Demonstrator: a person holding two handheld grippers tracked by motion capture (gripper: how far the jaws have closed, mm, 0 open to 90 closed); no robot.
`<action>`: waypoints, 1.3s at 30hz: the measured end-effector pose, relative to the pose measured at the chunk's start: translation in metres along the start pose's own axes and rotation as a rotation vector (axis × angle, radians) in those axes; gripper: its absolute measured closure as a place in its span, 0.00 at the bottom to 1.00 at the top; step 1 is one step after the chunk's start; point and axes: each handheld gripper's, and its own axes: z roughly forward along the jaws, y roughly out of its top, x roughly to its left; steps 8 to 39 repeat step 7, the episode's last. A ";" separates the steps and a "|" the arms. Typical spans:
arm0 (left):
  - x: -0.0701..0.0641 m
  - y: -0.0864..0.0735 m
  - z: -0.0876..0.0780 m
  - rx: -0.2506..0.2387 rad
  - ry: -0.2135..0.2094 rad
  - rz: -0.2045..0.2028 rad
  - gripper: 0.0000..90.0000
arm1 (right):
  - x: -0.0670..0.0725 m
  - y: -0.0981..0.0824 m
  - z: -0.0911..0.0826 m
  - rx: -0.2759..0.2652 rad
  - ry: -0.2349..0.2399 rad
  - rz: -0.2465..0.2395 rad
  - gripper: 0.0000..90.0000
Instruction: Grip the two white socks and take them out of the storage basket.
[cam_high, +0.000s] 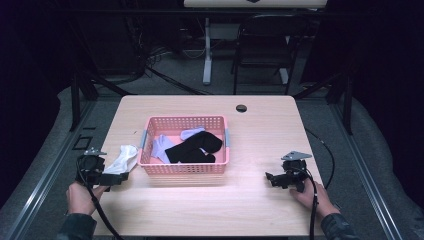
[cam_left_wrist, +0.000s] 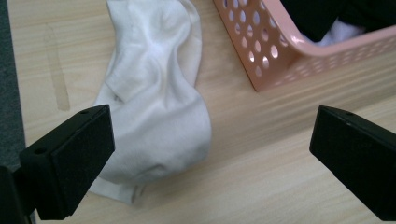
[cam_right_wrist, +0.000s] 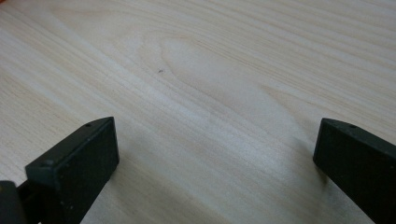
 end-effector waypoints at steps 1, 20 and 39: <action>-0.001 -0.004 0.000 -0.002 -0.007 -0.002 0.00 | 0.000 0.000 0.000 0.000 0.000 0.000 0.00; -0.005 -0.028 0.008 0.014 0.025 -0.008 0.00 | 0.000 0.000 0.000 0.000 0.001 0.000 0.00; -0.005 -0.028 0.008 0.014 0.025 -0.008 0.00 | 0.000 0.000 0.000 0.000 0.001 0.000 0.00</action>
